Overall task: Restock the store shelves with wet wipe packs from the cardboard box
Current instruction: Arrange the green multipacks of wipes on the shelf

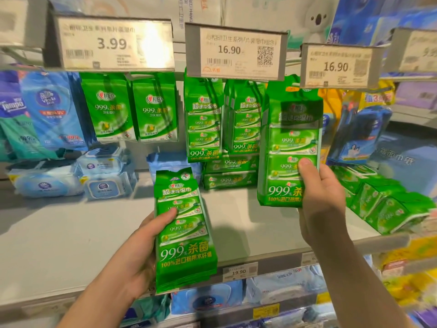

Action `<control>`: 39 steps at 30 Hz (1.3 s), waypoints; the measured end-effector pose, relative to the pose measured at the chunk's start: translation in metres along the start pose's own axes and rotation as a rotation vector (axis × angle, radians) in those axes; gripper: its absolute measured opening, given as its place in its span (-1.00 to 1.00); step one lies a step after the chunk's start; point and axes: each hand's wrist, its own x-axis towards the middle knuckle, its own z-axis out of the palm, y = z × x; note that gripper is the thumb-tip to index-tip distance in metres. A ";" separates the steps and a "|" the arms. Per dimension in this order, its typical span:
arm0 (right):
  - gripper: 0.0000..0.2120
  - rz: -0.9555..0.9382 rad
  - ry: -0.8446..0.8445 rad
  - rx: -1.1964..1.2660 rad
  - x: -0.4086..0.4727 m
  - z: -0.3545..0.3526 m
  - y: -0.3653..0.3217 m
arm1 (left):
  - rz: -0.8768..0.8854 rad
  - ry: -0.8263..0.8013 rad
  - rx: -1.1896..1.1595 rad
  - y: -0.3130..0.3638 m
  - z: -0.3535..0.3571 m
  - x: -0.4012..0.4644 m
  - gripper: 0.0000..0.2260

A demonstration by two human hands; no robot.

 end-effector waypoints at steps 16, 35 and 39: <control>-0.43 0.316 -0.093 0.354 0.016 0.038 0.048 | 0.014 0.041 -0.009 0.005 0.005 -0.014 -0.44; -0.23 0.464 0.108 0.434 0.083 0.057 0.070 | 0.001 0.084 -0.005 0.017 0.013 -0.033 -0.55; -0.38 0.572 0.126 0.401 0.067 0.052 0.072 | 0.008 0.043 -0.067 0.017 0.018 -0.032 -0.44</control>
